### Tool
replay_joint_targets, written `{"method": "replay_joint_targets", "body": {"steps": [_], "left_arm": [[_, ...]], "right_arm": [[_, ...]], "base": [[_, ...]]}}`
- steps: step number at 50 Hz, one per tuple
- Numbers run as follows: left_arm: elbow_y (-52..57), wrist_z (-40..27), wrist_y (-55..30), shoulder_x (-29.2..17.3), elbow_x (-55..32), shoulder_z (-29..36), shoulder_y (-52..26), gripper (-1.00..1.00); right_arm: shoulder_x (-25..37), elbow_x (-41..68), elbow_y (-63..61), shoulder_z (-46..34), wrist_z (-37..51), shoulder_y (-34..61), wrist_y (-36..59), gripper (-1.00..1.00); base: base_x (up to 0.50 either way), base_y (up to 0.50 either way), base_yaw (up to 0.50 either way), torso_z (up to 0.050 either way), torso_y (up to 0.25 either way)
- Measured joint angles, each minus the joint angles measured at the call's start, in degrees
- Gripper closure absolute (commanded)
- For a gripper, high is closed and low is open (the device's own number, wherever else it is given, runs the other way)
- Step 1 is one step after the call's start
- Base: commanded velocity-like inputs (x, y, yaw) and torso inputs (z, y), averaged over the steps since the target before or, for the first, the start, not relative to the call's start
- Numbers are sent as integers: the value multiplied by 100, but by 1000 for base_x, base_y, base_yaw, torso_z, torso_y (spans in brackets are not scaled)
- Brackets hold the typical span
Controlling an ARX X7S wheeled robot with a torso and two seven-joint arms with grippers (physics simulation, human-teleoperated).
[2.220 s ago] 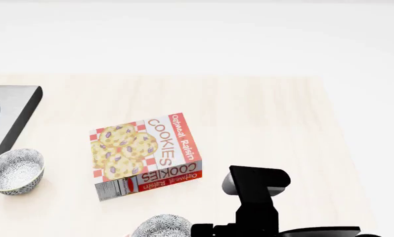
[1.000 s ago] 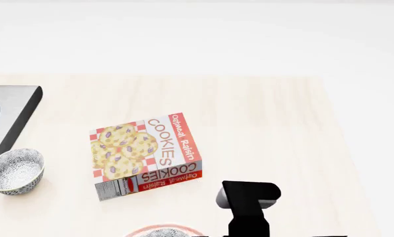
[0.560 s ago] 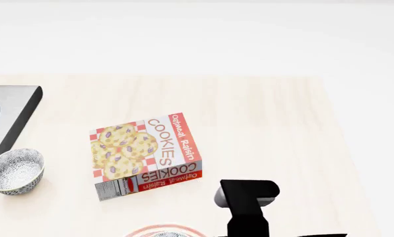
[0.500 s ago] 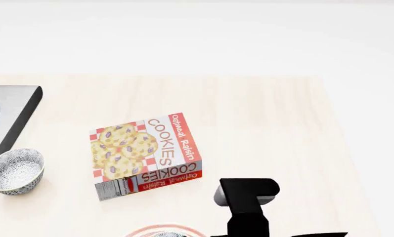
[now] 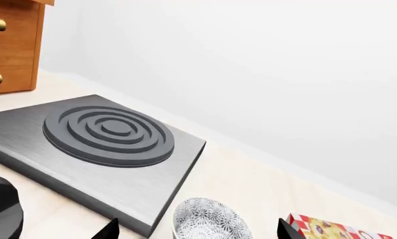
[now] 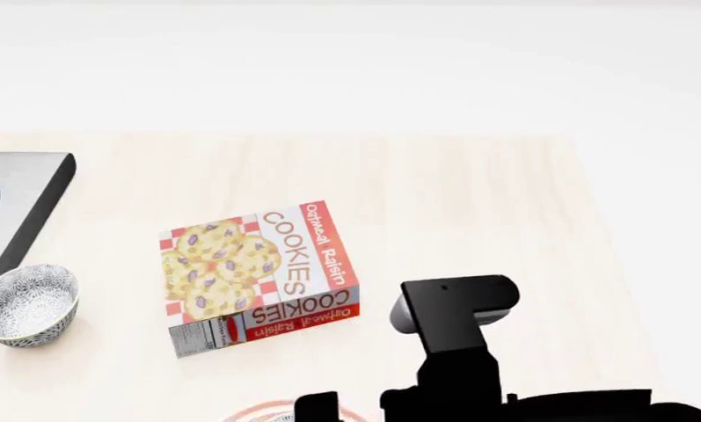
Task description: Pick the akita bowl next to the plate and place it on the plate.
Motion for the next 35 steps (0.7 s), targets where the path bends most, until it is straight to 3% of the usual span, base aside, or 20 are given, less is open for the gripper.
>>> {"method": "replay_joint_targets", "body": {"steps": [20,35], "left_arm": [[11,-21,11,-19,-7,21,6,-100],[-45,0,69,-16,22,51,-6,-100]], "right_arm": [[228,-358,-1506,347,200,-300,-563,-100],[370,-1866,-2704,530,-302,-1156,-1695,-100]], "base": [[0,0,0,0,0],[0,0,0,0,0]]}}
